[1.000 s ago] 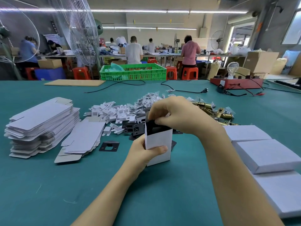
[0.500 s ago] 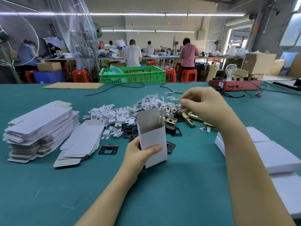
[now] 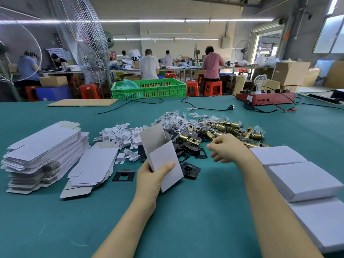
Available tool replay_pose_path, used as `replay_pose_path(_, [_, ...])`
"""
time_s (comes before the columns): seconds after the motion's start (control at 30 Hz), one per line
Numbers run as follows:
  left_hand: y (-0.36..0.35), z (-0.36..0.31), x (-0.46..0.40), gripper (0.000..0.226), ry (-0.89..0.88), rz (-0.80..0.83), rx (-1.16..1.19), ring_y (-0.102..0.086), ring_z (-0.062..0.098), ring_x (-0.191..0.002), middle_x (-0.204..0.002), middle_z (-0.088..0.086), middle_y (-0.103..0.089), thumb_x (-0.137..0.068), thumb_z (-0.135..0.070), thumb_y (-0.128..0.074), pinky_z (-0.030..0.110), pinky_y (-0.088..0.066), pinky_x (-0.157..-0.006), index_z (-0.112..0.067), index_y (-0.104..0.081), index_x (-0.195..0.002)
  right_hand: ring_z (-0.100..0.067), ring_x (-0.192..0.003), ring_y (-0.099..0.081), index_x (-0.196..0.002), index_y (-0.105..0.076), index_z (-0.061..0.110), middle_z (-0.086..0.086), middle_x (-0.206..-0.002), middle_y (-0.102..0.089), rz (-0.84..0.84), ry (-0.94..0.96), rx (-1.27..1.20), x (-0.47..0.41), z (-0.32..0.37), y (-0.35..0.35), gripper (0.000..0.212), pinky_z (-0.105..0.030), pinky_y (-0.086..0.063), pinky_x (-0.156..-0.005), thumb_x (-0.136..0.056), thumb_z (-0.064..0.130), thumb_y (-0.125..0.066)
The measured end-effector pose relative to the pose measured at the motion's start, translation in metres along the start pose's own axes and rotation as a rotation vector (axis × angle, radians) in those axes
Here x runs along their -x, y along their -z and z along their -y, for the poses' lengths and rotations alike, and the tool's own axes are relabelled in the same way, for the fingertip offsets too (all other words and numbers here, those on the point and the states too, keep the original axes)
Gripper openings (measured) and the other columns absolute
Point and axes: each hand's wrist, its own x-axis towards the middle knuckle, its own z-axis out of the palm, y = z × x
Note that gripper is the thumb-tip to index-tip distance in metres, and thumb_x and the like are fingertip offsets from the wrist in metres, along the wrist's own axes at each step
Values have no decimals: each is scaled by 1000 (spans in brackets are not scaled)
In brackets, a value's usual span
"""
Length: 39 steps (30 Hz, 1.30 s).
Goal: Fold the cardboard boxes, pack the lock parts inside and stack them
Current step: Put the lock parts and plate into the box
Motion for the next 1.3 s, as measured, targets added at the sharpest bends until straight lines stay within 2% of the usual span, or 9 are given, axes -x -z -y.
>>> replay_pose_path(0.17, [-2,0,1,27,-18,56,-86,-70,3,-73,-82,-17,-74,-75,-14,-83,15,-53,-57,-26,-66,-94,-25,-84,-66,-89,-65,11,-3,-91,-67,-229,41,-65,-12,-2,-21,12,-42,-56,-79,-90,16,-54])
replay_pose_path(0.37, [-1,1,-1,28,-25,67,-68,-70,4,-80,-87,-18,-74,-76,-16,-82,21,-55,-67,-29,-66,-96,-22,-73,-53,-121,-47,10,-1,-77,-54,-404,41,-71,-48,-2,-48,28,-32,-39,-60,-94,14,-45])
replay_pose_path(0.43, [-1,1,-1,28,-23,66,-64,-71,7,-82,-87,-16,-74,-76,-16,-82,25,-57,-72,-29,-66,-96,-24,-76,-54,-124,-46,7,-8,-89,-58,-407,70,14,-66,-6,-54,28,-33,-41,-62,-96,11,-40])
replay_pose_path(0.57, [0,2,-3,28,-14,80,-49,-71,5,-81,-88,-18,-74,-77,-17,-82,21,-56,-69,-29,-66,-96,-36,-112,-49,-138,-38,12,-21,-132,-44,-312,47,248,-101,-20,-51,41,-41,-44,-88,-100,26,-34])
replay_pose_path(0.77, [1,3,-4,28,-9,87,-34,-71,6,-84,-91,-17,-75,-77,-17,-82,23,-55,-71,-30,-67,-96,-38,-139,-23,-147,-30,34,-18,-149,-31,-162,-17,390,-130,-24,-49,54,-49,-26,-110,-96,55,-30])
replay_pose_path(0.97, [2,5,-4,28,-18,96,-35,-71,6,-83,-90,-16,-75,-77,-18,-82,25,-57,-73,-31,-67,-96,-40,-142,-13,-146,-31,36,-8,-158,-20,-95,-119,343,-138,-14,-53,57,-52,-16,-113,-94,57,-29])
replay_pose_path(1.13, [2,5,-5,27,-16,97,-29,-71,5,-82,-89,-17,-74,-77,-17,-82,20,-54,-68,-31,-67,-95,-35,-139,-21,-144,-40,26,-8,-148,-39,-157,-96,258,-138,-14,-52,51,-49,-27,-109,-96,44,-35])
replay_pose_path(1.23, [2,5,-5,27,-13,97,-24,-71,6,-83,-91,-16,-75,-77,-18,-82,20,-54,-68,-30,-67,-97,-31,-133,-37,-139,-48,23,-8,-139,-50,-254,-49,173,-130,-16,-52,44,-45,-34,-107,-98,36,-39])
replay_pose_path(1.3, [2,5,-4,28,-11,94,-22,-71,6,-83,-91,-16,-75,-77,-18,-82,20,-55,-68,-30,-67,-97,-27,-107,-55,-121,-62,18,-6,-116,-64,-379,22,65,-124,-15,-52,33,-37,-46,-89,-98,32,-43])
